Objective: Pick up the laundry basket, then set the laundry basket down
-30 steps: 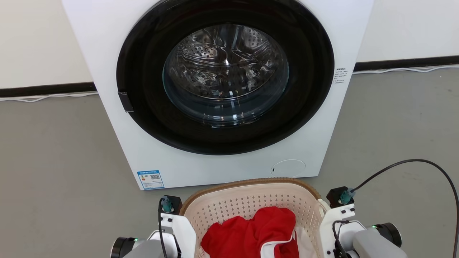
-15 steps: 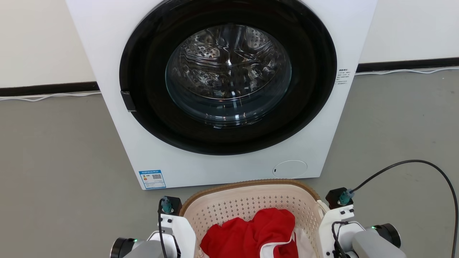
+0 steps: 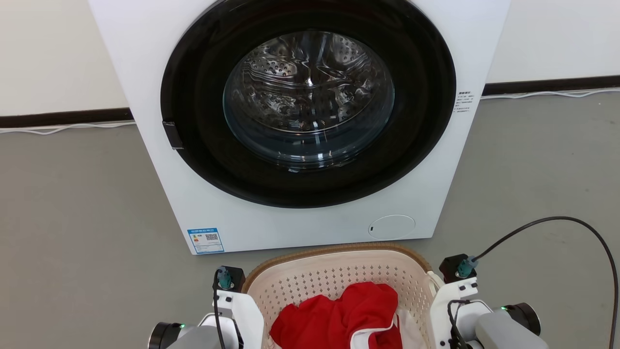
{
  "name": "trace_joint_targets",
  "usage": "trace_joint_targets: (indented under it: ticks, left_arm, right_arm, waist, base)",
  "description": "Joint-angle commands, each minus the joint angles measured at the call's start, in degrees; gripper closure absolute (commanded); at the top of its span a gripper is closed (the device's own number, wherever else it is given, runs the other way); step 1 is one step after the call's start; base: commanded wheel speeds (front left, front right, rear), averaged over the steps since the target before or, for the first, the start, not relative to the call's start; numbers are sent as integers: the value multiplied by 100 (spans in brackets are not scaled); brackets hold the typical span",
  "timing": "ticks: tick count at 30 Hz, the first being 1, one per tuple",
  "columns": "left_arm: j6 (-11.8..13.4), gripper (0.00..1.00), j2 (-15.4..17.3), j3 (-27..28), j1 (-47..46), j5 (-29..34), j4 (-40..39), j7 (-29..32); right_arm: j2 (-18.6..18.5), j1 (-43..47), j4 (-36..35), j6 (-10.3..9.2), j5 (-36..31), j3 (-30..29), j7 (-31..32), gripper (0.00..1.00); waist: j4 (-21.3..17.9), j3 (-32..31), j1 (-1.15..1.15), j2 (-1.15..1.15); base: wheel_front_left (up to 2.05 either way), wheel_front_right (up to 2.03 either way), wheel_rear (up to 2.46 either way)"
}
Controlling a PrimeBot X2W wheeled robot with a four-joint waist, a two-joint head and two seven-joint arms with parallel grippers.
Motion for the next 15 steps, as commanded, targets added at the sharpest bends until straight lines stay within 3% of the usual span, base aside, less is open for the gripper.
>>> trace_joint_targets:
  ticks: [1, 15]
  left_arm:
    - [-9, 100, 45, 11, -229, 2, -51, -91]
    - [-30, 100, 45, -15, -317, -42, 14, -147]
  right_arm:
    - [146, -112, -180, 103, 1, 178, -25, 100]
    - [146, -174, -211, 103, 123, 264, -113, 100]
  waist:
    - [1, 7, 0, 0]
    - [-24, 136, 0, 0]
  base:
    - [0, 0, 0]
    - [0, 0, 0]
